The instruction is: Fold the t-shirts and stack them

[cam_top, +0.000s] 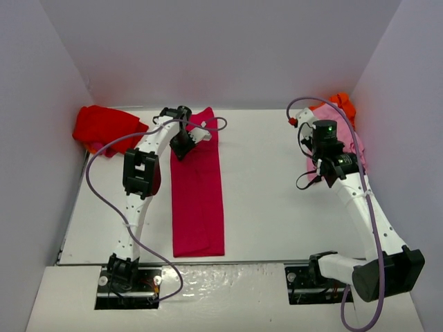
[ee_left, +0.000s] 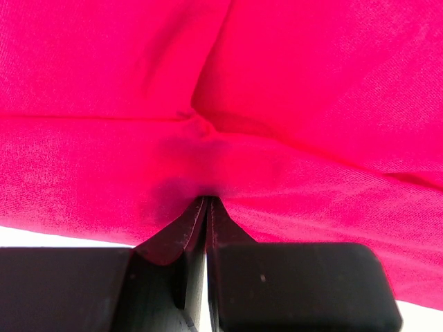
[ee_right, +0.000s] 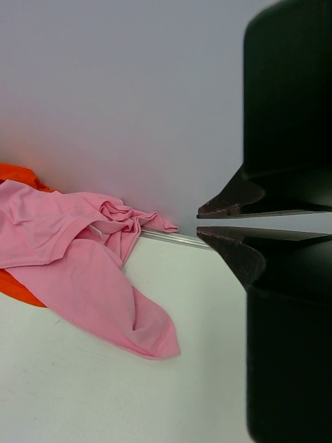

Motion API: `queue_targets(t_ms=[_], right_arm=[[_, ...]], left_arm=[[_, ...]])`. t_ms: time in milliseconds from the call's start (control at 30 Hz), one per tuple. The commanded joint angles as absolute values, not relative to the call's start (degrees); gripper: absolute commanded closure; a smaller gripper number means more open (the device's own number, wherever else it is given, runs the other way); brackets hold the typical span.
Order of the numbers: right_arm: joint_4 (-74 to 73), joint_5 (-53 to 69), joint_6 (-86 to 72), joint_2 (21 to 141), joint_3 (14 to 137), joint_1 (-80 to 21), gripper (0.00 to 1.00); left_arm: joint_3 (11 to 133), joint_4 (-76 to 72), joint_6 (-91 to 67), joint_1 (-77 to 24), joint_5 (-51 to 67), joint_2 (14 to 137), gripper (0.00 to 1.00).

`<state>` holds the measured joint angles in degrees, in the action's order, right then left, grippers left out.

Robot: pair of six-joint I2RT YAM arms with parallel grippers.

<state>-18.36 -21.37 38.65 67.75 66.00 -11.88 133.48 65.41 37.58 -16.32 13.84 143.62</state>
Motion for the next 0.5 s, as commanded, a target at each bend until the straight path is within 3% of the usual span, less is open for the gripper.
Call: queue_targets(t_ms=[0, 200, 233, 267, 333, 367, 467], right_arm=[[-16.89, -24.1, 36.88, 68.23, 68.05, -13.42, 0.93], [-16.96, -25.31, 36.26, 68.89, 68.16, -15.12, 0.93], [-16.9, -25.38, 36.37, 68.97, 68.12, -15.12, 0.92], [-16.93, -25.4, 36.7, 69.26, 67.96, -15.12, 0.88], [-16.96, -25.36, 36.83, 69.87, 68.07, -15.12, 0.86], [-16.86, -25.35, 36.79, 70.12, 68.28, -15.12, 0.85], [-15.52, -25.66, 36.87, 70.75, 68.9, -14.81, 0.84]], left_arm=[[136.31, 65.99, 39.4, -16.16, 13.25, 143.89, 1.0], [132.67, 62.5, 38.49, -16.08, 13.62, 138.98, 1.0], [131.01, 58.7, 37.8, -16.08, 12.13, 137.32, 0.96], [128.99, 55.5, 36.94, -16.03, 10.7, 135.11, 0.87], [127.48, 52.68, 35.91, -15.96, 9.8, 131.01, 0.55], [127.69, 52.05, 35.54, -15.91, 9.56, 129.68, 0.5], [128.2, 52.32, 34.55, -16.17, 10.27, 126.09, 0.48]])
